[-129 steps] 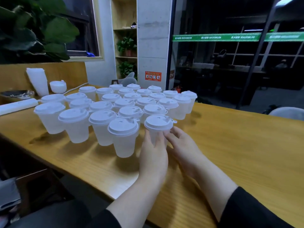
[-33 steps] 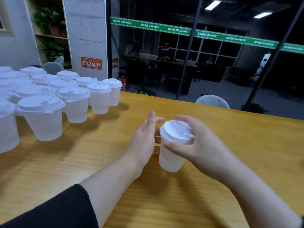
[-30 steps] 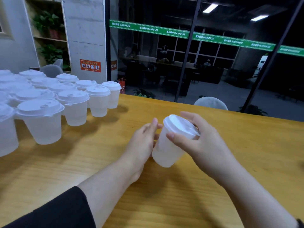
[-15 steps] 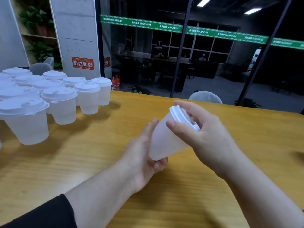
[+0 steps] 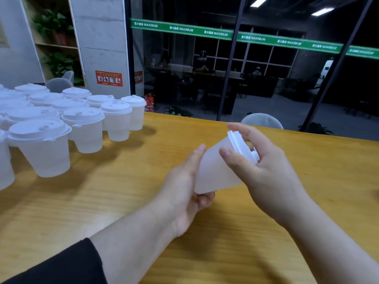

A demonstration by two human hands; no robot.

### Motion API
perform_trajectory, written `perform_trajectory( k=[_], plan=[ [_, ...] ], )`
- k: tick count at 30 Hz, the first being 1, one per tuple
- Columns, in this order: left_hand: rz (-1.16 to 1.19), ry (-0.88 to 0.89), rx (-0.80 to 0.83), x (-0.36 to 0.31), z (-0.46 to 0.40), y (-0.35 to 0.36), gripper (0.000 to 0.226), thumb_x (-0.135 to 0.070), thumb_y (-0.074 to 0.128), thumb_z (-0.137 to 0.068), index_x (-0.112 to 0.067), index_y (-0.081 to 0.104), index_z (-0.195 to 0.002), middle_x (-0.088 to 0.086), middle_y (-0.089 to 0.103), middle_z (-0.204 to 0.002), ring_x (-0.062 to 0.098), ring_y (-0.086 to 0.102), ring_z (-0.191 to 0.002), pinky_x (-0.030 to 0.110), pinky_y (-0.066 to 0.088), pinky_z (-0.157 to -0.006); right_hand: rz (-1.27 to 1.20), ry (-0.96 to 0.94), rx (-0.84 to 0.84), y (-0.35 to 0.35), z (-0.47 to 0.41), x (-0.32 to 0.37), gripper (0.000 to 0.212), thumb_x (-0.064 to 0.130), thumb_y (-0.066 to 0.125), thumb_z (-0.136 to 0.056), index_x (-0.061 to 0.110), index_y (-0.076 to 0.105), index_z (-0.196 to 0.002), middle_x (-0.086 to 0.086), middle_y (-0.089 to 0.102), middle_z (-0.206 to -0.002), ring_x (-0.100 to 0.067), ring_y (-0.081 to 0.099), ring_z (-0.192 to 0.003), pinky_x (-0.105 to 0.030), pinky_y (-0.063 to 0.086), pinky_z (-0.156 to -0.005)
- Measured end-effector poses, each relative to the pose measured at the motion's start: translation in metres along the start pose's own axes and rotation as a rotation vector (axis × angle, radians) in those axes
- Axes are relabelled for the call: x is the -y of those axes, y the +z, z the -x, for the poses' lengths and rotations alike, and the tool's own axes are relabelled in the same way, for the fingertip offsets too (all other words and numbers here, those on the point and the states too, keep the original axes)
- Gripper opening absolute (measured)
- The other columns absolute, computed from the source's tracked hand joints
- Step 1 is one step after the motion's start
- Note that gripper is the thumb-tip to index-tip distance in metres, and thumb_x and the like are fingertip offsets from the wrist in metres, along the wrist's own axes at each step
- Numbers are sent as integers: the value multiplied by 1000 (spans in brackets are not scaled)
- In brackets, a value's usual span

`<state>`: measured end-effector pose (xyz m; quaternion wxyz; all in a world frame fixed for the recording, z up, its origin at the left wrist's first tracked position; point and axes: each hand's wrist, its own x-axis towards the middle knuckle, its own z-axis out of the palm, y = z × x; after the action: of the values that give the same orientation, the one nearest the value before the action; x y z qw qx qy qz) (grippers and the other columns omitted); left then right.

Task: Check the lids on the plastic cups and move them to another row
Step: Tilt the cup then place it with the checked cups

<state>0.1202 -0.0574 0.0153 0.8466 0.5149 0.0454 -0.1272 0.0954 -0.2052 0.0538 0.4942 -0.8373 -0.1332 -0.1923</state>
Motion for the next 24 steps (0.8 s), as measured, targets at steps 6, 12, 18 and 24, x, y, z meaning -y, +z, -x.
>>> perform_trajectory(
  k=[6,12,18,24],
  plan=[
    [-114,210,16,-3,0,-1,41,-60,65,-92,-19,66,-97,2,56,-77,16,45,-55,27,30,-49,-78,23,-119,3,-1,8,66,62,57,-76,45,53,-140,33,54,-118,31,48,-96,3,40,-73],
    [-332,378,-121,-22,7,-11,49,-62,71,-87,-15,65,-101,6,63,-81,20,54,-56,32,43,-50,-128,259,-43,6,11,10,85,81,51,-74,47,40,-152,21,49,-149,-1,51,-131,-42,47,-110],
    [-1065,741,-116,-102,49,32,38,-68,64,-86,-36,64,-106,-14,64,-96,12,60,-92,34,47,-74,-988,517,-80,5,33,48,54,57,41,-104,15,68,-127,-8,76,-117,-25,72,-107,-50,55,-101],
    [-1798,789,131,-169,116,114,36,-63,60,-93,-33,68,-110,-13,63,-98,9,60,-90,30,48,-69,-1465,566,-3,-13,63,82,62,56,39,-105,7,56,-139,-20,70,-128,-38,69,-116,-55,42,-111]
  ],
)
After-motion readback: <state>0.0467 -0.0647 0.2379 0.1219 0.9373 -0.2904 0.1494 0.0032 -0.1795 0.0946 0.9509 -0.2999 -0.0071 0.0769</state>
